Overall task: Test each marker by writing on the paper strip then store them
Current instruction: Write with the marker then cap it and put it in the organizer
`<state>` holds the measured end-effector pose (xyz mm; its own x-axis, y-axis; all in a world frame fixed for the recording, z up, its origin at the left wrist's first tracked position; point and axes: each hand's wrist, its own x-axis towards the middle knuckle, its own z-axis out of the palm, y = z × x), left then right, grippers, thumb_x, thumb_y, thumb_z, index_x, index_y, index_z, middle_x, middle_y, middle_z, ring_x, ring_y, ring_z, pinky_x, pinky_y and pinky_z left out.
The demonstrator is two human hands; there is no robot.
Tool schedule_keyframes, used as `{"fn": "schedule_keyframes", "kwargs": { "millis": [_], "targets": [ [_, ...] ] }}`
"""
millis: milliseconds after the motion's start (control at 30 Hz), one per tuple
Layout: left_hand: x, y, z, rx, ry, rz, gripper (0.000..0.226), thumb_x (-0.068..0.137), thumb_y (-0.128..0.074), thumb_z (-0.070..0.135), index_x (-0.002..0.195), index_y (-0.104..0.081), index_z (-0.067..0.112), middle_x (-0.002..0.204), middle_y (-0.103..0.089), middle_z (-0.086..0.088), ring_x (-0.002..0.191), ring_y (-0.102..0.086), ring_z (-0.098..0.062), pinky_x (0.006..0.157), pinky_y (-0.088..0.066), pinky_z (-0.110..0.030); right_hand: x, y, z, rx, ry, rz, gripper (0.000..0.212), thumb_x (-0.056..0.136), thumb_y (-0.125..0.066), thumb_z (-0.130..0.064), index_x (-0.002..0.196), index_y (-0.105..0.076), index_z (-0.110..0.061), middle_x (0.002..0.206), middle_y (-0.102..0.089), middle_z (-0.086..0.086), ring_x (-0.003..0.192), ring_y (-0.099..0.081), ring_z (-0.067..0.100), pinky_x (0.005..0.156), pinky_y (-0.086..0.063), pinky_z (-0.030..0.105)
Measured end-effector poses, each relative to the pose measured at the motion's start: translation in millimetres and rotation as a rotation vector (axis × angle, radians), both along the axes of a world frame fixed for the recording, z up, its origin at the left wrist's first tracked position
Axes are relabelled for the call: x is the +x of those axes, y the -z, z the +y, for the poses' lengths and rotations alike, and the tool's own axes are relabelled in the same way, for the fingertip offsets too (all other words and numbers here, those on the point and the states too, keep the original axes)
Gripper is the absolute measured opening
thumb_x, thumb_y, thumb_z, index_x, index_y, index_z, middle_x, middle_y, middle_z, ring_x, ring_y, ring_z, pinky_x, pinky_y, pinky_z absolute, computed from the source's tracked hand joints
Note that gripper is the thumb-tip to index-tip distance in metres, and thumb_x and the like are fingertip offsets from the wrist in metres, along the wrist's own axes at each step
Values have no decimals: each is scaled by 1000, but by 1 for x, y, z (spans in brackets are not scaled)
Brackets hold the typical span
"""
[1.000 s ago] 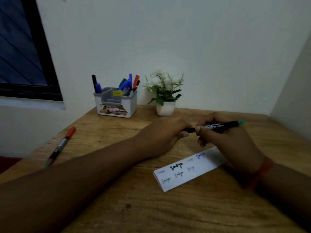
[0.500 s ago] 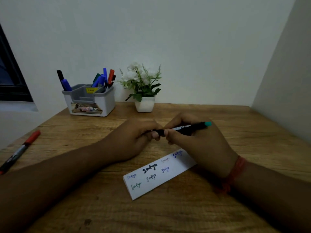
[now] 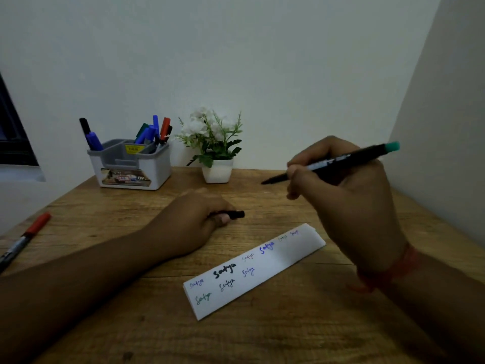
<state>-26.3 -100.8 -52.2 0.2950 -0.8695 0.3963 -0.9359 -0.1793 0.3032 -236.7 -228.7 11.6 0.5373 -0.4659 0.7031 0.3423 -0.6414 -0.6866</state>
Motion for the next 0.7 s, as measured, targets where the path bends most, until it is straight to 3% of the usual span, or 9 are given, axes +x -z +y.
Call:
{"fn": "schedule_keyframes", "kwargs": {
  "millis": [100, 267, 367, 433, 567, 700],
  "targets": [
    [-5, -1, 1, -12, -59, 6, 26, 89, -64, 39, 115, -66, 37, 99, -64, 20, 94, -52, 0, 82, -48, -33, 8, 13, -2, -3, 4, 152, 12, 89, -63, -2, 84, -69, -11, 72, -72, 7, 67, -72, 14, 67, -62, 37],
    [-9, -1, 4, 7, -76, 7, 29, 85, -66, 46, 113, -66, 39, 98, -62, 23, 96, -50, 4, 82, -45, -25, 13, 22, -9, 115, -52, 232, 12, 94, -58, -3, 92, -70, -6, 88, -75, 8, 79, -75, 16, 74, -61, 27],
    [-11, -2, 6, 15, -84, 30, 30, 86, -65, 48, 113, -67, 36, 100, -63, 21, 99, -49, 5, 83, -46, -26, 16, 28, -8, 52, -19, 337, 8, 88, -67, -7, 89, -70, -15, 90, -74, 2, 85, -73, 15, 80, -61, 39],
    [-13, -3, 6, 15, -83, 23, 35, 87, -61, 52, 117, -66, 35, 107, -62, 20, 104, -49, 2, 88, -46, -29, 17, 29, -7, -4, 6, 400, 11, 84, -71, -9, 87, -68, -19, 93, -72, -1, 88, -70, 15, 80, -60, 44],
    [-20, -4, 9, 41, -71, -27, 55, 86, -44, 66, 130, -54, 36, 128, -54, 13, 122, -41, -7, 101, -39, -37, 20, 32, -5, 42, 15, 436, 10, 83, -71, -9, 87, -66, -17, 89, -72, 1, 85, -70, 17, 79, -59, 40],
    [-29, -2, 9, 154, -76, -57, 76, 81, -24, 77, 147, -28, 38, 154, -28, 11, 142, -16, -11, 117, -14, -52, 19, 26, -4, 125, 19, 413, 7, 83, -68, -6, 86, -70, -12, 83, -74, 4, 74, -72, 13, 76, -61, 33]
  ]
}}
